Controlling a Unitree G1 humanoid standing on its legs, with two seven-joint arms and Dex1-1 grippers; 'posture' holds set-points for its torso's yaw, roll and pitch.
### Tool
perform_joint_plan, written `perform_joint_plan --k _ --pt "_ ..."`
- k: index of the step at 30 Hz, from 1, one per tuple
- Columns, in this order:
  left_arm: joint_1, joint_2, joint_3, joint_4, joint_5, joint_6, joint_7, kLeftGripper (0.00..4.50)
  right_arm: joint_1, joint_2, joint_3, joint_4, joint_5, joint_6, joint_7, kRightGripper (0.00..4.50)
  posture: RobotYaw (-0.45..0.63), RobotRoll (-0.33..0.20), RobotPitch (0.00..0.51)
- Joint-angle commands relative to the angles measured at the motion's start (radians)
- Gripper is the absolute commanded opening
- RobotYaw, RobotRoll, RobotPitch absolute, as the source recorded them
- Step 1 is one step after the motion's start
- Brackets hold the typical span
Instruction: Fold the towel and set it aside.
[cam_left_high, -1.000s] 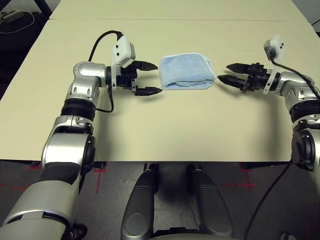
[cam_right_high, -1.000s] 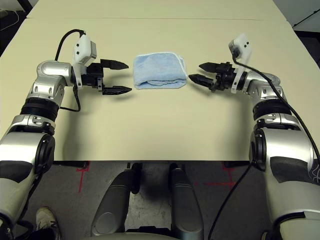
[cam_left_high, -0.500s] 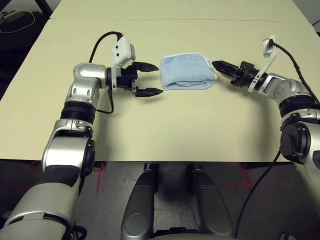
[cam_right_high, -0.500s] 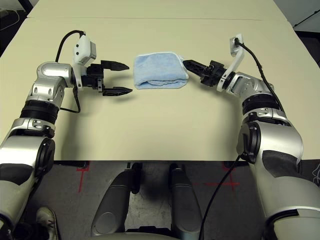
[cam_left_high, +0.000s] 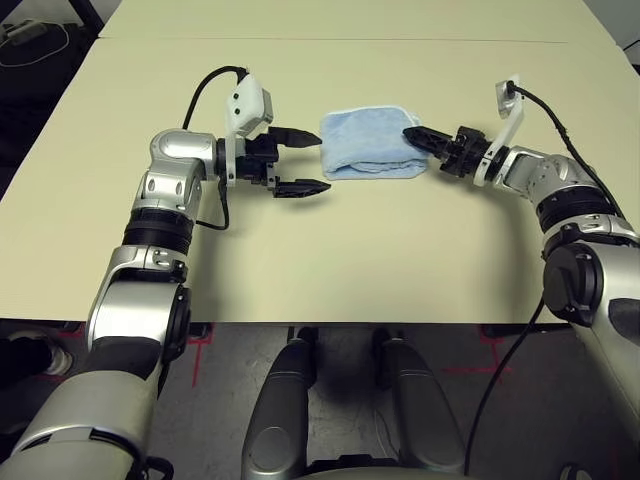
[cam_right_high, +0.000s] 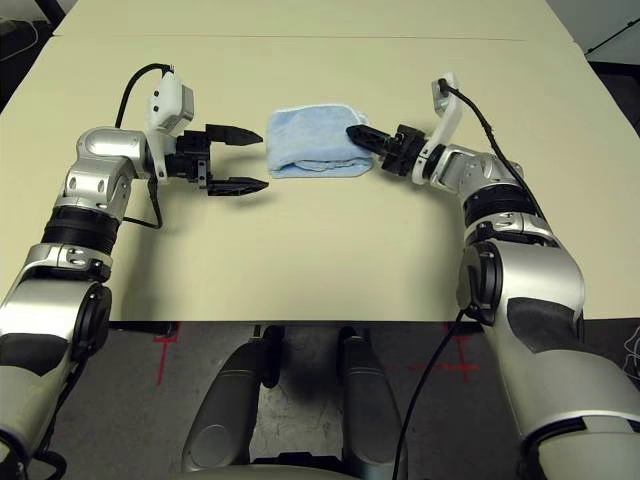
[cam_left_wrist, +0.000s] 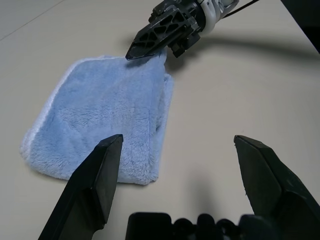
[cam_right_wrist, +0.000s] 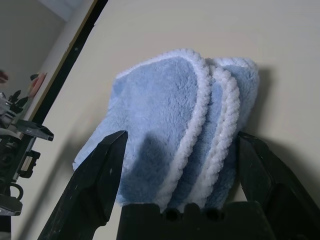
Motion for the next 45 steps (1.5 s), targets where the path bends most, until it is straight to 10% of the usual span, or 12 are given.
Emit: perform_joint_plan --k 1,6,16,45 --pt "0.018 -0.004 -0.005 -0.013 -0.023 0.009 0.001 4.5 0.005 0.008 0.004 0.003 -0.002 0.019 -0.017 4.46 0.07 0.0 0.253" --pt "0.019 -0.002 -0.01 -0.003 -0.023 -0.001 0.01 4.5 -0.001 0.014 0.003 0.008 -0.004 0.018 -0.047 3.58 0.07 0.0 0.251" --pt "0.02 0.001 -0.02 -0.001 -0.012 -0.006 0.013 4.5 -0.02 0.019 0.001 -0.001 -0.001 -0.002 -0.055 0.01 0.06 0.0 0.243" --pt "0.001 -0.016 -0.05 0.053 -0.003 -0.038 0.01 4.5 0.152 -0.033 -0.368 -0.177 0.193 -0.682 -0.617 0.01 -0.02 0.0 0.229"
